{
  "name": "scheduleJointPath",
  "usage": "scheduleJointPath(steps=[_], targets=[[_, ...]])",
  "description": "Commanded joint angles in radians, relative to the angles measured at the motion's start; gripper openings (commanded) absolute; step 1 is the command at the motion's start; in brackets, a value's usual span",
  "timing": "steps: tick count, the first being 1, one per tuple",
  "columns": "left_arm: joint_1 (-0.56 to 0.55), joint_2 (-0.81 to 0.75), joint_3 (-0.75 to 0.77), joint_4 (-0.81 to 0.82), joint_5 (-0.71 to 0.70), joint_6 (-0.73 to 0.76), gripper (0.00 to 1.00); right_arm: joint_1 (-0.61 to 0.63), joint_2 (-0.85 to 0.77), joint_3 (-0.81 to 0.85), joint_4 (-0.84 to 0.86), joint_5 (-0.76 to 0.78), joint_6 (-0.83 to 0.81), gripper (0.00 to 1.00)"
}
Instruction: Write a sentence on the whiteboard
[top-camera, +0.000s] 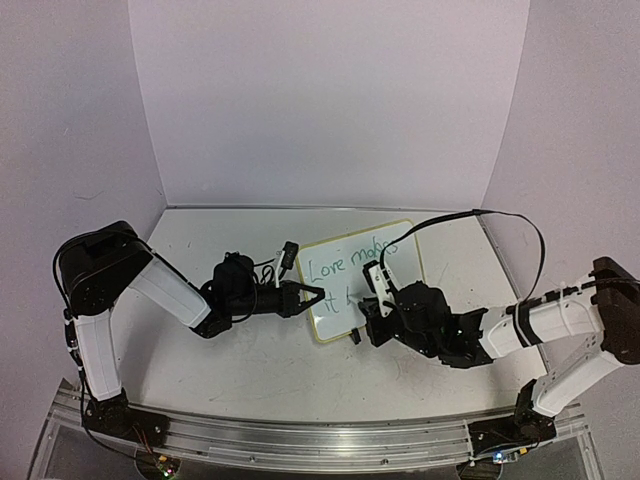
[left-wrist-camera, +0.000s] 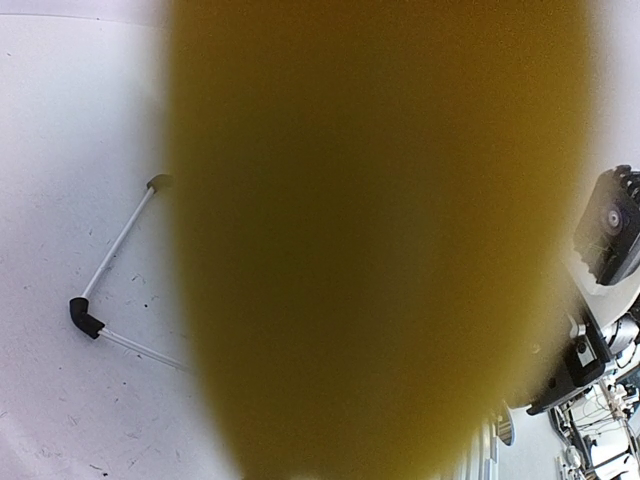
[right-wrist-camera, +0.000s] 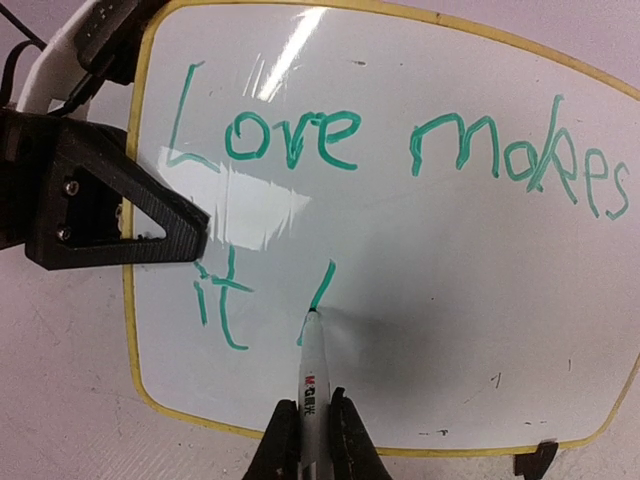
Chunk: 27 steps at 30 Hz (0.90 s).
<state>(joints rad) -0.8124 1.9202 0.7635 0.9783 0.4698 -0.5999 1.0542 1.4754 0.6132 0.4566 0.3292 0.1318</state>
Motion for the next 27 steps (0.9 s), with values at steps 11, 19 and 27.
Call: scheduleJointPath(steps=[11, 19, 27], targets=[[0.027, 0.028, -0.009, -0.066, -0.039, -0.032, 0.0, -0.02, 0.021, 0.057, -0.008, 0.096, 0.026, 0.0], [0.027, 0.028, -0.006, -0.065, -0.039, -0.028, 0.0, -0.018, -0.01, 0.023, -0.057, 0.083, 0.073, 0.0], [0.027, 0.033, -0.002, -0.064, -0.038, -0.027, 0.0, 0.002, -0.006, 0.0, -0.062, 0.06, 0.098, 0.0]])
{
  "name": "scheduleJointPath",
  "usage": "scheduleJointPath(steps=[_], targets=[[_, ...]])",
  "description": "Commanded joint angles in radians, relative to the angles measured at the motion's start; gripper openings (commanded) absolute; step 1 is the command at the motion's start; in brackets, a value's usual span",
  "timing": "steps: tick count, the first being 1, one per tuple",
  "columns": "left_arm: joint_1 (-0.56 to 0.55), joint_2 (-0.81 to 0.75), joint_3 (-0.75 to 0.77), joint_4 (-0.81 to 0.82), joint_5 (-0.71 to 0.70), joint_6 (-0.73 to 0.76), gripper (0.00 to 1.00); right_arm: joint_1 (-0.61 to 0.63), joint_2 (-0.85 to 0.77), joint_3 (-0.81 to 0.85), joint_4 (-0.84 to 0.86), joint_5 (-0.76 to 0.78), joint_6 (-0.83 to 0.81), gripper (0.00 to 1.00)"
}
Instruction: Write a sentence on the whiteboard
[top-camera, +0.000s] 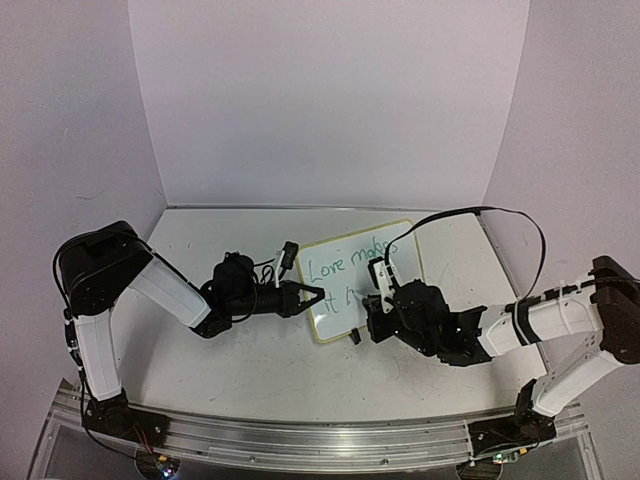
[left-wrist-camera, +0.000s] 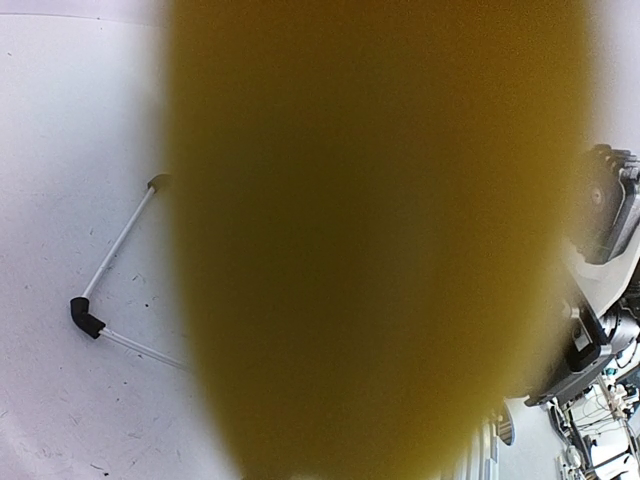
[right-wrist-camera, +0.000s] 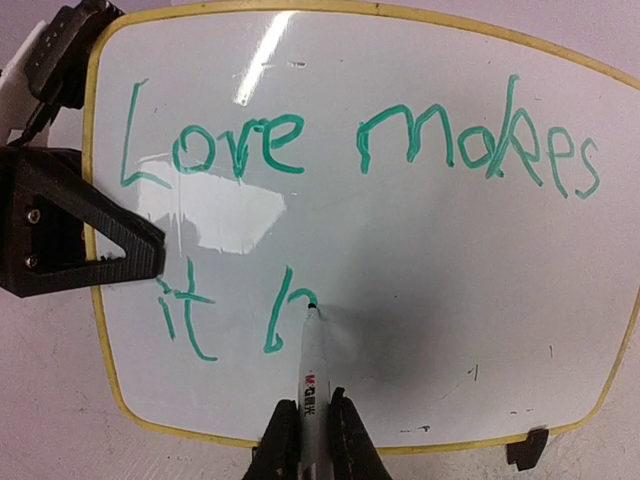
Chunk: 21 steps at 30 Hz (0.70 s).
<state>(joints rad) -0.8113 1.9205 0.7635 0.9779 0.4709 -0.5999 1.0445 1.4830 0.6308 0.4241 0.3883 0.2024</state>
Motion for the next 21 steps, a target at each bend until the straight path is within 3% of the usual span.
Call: scheduleJointPath(steps=[1, 21], targets=[[0.026, 0.032, -0.001, -0.064, -0.039, -0.027, 0.0, 0.015, -0.014, -0.02, -0.03, 0.0, 0.029, 0.0], [0.026, 0.029, -0.007, -0.065, -0.04, -0.027, 0.0, 0.025, -0.067, -0.015, 0.035, 0.002, 0.017, 0.0]])
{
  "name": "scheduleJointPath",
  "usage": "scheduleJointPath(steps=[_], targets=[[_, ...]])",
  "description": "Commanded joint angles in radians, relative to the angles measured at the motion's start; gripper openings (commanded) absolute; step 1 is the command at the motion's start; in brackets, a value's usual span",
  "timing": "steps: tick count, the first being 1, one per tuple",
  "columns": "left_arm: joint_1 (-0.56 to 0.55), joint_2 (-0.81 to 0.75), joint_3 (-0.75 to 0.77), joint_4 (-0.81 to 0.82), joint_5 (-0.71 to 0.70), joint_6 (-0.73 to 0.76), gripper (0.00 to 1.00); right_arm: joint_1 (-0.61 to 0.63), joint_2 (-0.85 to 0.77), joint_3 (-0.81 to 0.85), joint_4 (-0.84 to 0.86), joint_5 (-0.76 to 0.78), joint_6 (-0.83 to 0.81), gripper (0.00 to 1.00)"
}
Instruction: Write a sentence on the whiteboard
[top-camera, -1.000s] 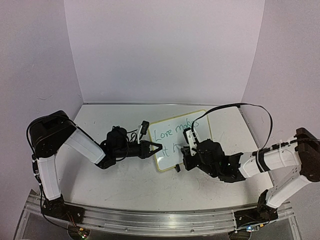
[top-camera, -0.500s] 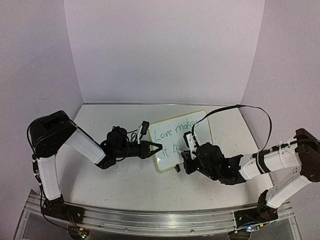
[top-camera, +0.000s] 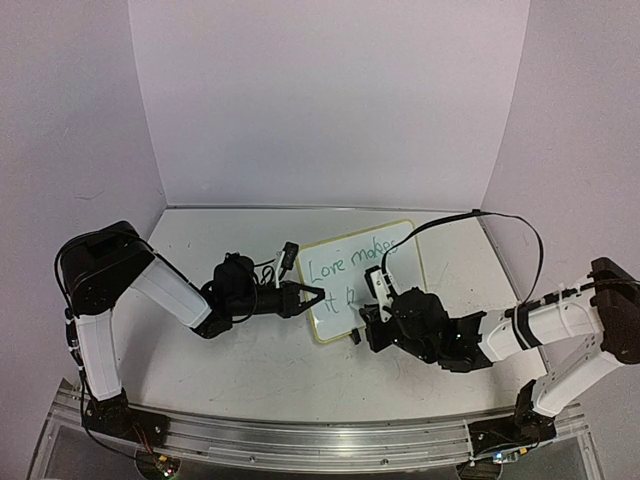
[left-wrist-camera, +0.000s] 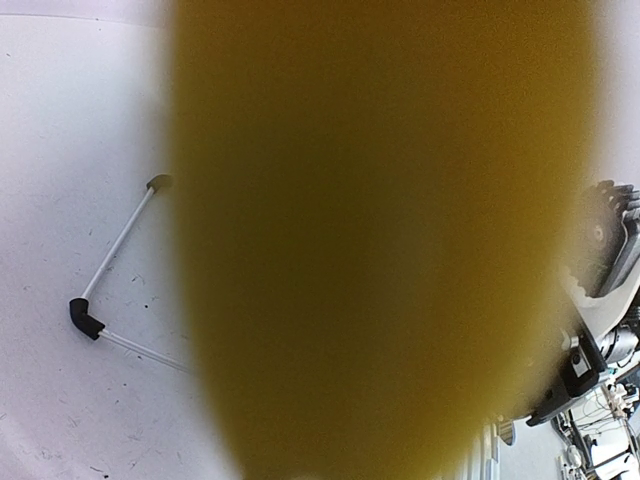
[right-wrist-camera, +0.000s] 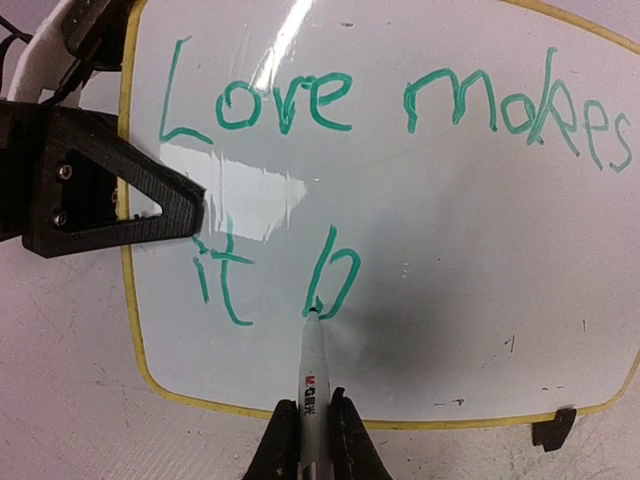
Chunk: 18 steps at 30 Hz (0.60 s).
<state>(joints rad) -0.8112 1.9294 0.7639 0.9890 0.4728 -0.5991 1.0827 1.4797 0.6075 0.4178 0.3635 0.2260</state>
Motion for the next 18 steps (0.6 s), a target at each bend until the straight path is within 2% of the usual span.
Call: scheduleJointPath(steps=[1, 9, 18], targets=[[0.026, 0.019, -0.007, -0.076, -0.042, -0.026, 0.0, -0.023, -0.074, -0.001, 0.042, 0.024, -0.007, 0.0], [0.026, 0.019, -0.009, -0.075, -0.042, -0.025, 0.0, -0.071, -0.075, 0.0, 0.037, 0.0, -0.027, 0.0], [0.026, 0.016, -0.01, -0.076, -0.044, -0.024, 0.0, -0.072, -0.069, -0.012, 0.058, -0.051, -0.048, 0.0]])
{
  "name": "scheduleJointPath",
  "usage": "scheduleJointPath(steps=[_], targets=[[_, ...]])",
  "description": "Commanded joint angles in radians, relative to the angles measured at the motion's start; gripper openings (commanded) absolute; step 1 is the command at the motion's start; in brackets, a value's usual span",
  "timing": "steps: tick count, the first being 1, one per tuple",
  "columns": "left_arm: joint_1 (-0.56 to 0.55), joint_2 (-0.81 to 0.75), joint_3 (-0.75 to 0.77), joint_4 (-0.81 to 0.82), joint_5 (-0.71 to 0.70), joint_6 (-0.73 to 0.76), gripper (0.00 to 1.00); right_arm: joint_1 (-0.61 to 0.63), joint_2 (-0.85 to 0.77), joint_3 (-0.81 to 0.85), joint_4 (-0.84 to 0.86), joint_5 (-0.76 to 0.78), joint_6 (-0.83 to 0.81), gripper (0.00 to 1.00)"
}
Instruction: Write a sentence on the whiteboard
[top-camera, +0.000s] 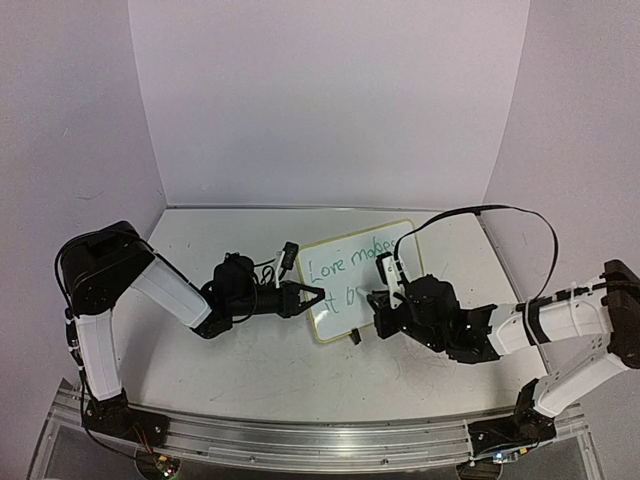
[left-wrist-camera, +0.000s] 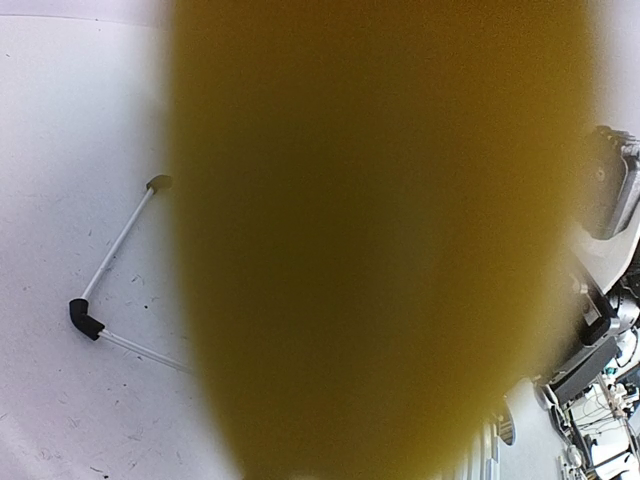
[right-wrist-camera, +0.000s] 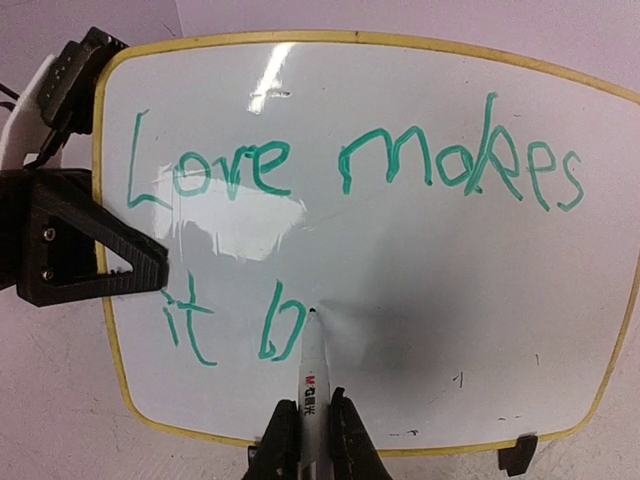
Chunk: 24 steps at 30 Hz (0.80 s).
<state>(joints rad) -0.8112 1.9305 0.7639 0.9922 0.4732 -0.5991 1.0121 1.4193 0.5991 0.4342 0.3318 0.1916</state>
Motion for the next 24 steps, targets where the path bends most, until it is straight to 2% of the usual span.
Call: scheduleJointPath(steps=[1, 15, 24], targets=[[0.026, 0.015, -0.01, -0.079, -0.044, -0.024, 0.0, -0.001, -0.009, -0.009, 0.038, -0.02, -0.01, 0.0], [0.026, 0.018, -0.007, -0.081, -0.043, -0.022, 0.0, -0.001, 0.048, 0.01, 0.027, -0.022, 0.003, 0.0], [0.026, 0.018, -0.006, -0.08, -0.042, -0.023, 0.0, -0.002, 0.055, 0.015, 0.0, 0.073, 0.05, 0.0]])
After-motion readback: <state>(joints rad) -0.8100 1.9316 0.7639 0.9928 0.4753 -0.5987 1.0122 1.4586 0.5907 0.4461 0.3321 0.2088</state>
